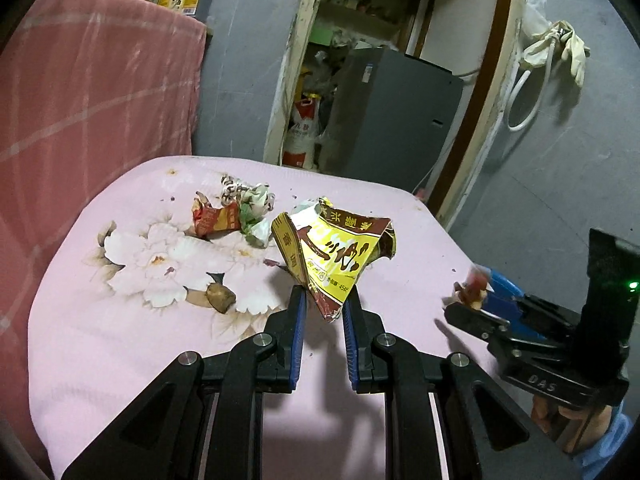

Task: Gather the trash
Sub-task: 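Carry the yellow wrapper and paper scrap over the blue basin and release both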

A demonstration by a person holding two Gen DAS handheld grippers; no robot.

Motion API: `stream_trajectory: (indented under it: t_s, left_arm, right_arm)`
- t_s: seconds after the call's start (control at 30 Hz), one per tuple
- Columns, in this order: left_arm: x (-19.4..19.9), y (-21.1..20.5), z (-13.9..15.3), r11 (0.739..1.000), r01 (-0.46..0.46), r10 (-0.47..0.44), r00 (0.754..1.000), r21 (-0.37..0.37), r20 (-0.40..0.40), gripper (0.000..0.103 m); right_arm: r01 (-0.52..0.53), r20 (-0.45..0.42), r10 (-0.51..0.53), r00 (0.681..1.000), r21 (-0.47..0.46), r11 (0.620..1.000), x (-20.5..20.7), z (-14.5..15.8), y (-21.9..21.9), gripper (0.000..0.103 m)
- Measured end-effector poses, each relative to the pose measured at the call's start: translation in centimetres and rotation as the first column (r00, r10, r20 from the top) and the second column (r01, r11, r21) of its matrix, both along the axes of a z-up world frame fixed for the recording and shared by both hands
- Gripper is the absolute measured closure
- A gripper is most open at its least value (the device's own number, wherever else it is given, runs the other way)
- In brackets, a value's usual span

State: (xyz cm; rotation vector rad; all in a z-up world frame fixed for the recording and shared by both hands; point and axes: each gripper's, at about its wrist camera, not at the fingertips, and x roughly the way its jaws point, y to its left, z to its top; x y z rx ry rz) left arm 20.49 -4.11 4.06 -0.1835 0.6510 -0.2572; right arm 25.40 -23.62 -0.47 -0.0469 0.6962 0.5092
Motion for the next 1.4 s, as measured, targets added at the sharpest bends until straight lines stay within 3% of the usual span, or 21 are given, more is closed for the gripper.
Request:
stream_trajectory:
  t_s: [0.13, 0.2, 0.3, 0.47, 0.57, 0.63, 0.8, 0.93, 1.03, 1.4]
  left_arm:
    - [-0.3, -0.6, -0.1, 1.0, 0.018, -0.018, 1.0, 0.013, 0.006, 0.088]
    - [-0.2, -1.1, 0.1, 1.0, 0.025, -0.025, 1.0, 0.012, 0.011, 0.088]
    - [0.0, -1.9, 0.4, 0.999, 0.032, -0.032, 0.999, 0.009, 0.022, 0.088]
    - [0.5, -4.1, 1.8, 0.998, 0.059, -0.06, 0.995, 0.011, 0.078, 0.088]
    - [0.6, -5.5, 3.0, 0.997, 0.079, -0.079, 0.988, 0.003, 0.134, 0.088]
    - [0.6, -6.8, 3.9, 0.995, 0.095, -0.093, 0.979, 0.0, 0.181, 0.088]
    - [1.3, -10.6, 5.7, 0.988, 0.151, -0.148, 0.953, 0.009, 0.263, 0.088]
    - [1.9, -13.7, 6.3, 0.977, 0.21, -0.211, 0.936, 0.035, 0.282, 0.088]
    - [2.8, -16.0, 5.9, 0.963, 0.268, -0.268, 0.933, 0.035, 0.239, 0.088]
    - [7.3, -19.3, 2.6, 0.942, 0.331, -0.331, 0.944, -0.049, 0.014, 0.088]
  right_arm:
    - [0.018, -0.013, -0.019, 1.0, -0.01, 1.0, 0.3, -0.2, -0.4, 0.065]
    - [0.043, -0.004, -0.043, 0.999, -0.01, 0.999, 0.4, -0.1, -0.8, 0.087]
    - [0.086, 0.01, -0.086, 0.996, 0.046, 0.995, 0.4, 0.7, -2.0, 0.09]
    - [0.158, 0.123, -0.178, 0.976, 0.162, 0.974, -0.6, 3.6, -5.1, 0.092]
    - [0.204, 0.241, -0.255, 0.936, 0.219, 0.954, -2.2, 5.9, -7.0, 0.091]
    - [0.231, 0.336, -0.309, 0.89, 0.251, 0.94, -3.6, 7.4, -8.3, 0.091]
    - [0.262, 0.425, -0.391, 0.816, 0.331, 0.907, -5.4, 9.4, -10.9, 0.088]
    - [0.318, 0.401, -0.463, 0.791, 0.378, 0.87, -5.4, 9.6, -13.3, 0.088]
    - [0.363, 0.376, -0.503, 0.779, 0.385, 0.849, -5.0, 9.6, -14.7, 0.088]
    - [0.51, 0.134, -0.575, 0.807, 0.333, 0.793, -1.4, 6.1, -18.7, 0.085]
